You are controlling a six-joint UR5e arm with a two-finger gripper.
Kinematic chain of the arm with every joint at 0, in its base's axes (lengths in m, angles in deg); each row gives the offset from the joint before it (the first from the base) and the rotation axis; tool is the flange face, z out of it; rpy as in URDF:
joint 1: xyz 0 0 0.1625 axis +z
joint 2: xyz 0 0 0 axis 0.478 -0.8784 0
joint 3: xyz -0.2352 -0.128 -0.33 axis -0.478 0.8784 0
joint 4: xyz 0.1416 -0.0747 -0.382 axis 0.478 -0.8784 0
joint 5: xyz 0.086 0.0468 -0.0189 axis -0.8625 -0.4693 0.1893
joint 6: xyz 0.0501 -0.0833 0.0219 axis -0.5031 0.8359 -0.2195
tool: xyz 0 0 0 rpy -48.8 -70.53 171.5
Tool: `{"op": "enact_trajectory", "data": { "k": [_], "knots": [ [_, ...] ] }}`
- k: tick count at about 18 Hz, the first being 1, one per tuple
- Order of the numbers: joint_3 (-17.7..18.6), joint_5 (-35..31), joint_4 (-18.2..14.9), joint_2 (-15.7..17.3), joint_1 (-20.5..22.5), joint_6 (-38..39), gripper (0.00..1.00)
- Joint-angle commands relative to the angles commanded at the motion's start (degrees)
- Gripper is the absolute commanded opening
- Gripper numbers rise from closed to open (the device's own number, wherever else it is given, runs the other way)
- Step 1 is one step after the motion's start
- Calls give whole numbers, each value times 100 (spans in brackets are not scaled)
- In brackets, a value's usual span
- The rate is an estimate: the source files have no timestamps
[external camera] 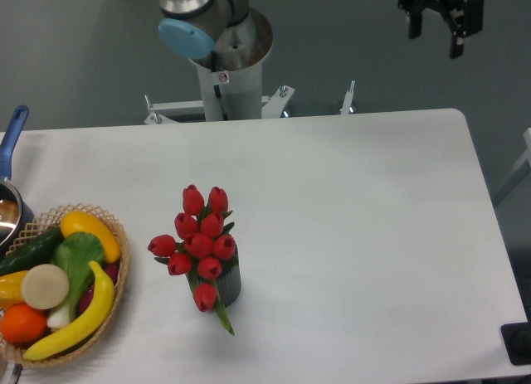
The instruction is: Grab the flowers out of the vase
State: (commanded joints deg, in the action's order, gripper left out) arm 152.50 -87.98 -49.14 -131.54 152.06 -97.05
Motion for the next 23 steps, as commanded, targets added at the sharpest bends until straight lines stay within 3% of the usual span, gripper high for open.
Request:
{"op": "enact_trajectory", "data": {
  "k": [8, 15, 18, 23],
  "knots": [
    [26, 35, -35, 18, -18, 148, 100],
    [184, 904, 0, 53, -26, 1413, 100],
    [229, 1089, 35, 114, -88, 2353, 100],
    [439, 1563, 386, 123, -351, 3302, 100]
  ]
}}
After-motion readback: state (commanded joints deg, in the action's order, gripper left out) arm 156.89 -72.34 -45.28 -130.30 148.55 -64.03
